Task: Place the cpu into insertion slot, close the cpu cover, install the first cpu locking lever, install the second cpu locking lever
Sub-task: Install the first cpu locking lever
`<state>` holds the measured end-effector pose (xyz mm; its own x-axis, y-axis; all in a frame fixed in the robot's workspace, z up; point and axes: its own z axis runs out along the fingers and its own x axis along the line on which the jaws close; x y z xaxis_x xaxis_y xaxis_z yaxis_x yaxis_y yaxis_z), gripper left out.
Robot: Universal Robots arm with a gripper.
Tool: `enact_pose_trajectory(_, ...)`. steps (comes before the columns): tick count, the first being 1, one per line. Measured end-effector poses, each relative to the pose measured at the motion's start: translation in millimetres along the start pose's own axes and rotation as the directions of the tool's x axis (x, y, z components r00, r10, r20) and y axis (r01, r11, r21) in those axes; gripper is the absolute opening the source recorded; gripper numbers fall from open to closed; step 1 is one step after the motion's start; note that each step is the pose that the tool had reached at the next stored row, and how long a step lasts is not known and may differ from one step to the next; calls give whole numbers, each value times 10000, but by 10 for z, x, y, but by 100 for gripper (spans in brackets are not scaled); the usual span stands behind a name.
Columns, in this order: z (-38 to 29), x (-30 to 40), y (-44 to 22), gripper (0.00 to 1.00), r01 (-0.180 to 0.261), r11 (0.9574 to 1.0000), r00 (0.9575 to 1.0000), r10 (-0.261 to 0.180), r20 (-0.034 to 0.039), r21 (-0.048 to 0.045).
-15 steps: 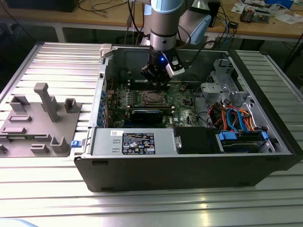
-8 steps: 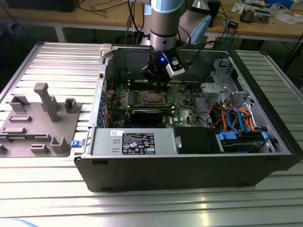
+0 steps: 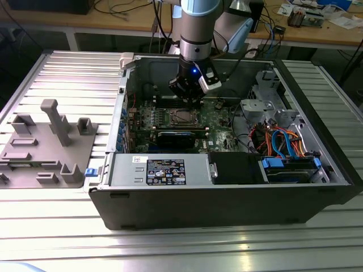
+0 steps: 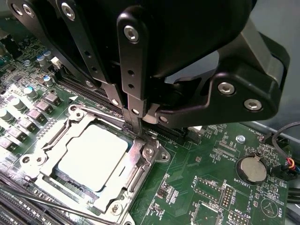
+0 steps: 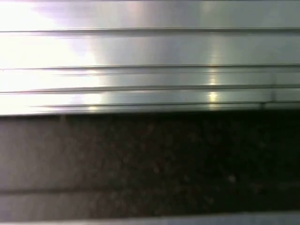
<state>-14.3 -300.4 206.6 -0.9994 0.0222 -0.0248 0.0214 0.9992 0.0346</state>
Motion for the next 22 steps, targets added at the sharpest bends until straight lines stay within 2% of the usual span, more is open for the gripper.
enact_pose_trajectory(2,4,-1,-1,11,0,10000,10000,0,-1,26)
enact_pose_trajectory(6,27,-11,-1,11,-1,9999,10000,1,1,145)
enact_pose_trajectory(11,41,-14,-1,11,-2,9999,10000,2,2,160)
enact_pose_trajectory(13,43,-15,-2,11,-1,9999,10000,1,3,132)
enact_pose_trajectory(17,45,-15,-1,11,-7,10000,10000,7,-1,-39)
enact_pose_trajectory(19,37,-14,0,11,-9,10000,10000,9,0,-59)
enact_pose_trajectory(22,-60,-17,2,11,-8,10000,10000,8,-2,-53)
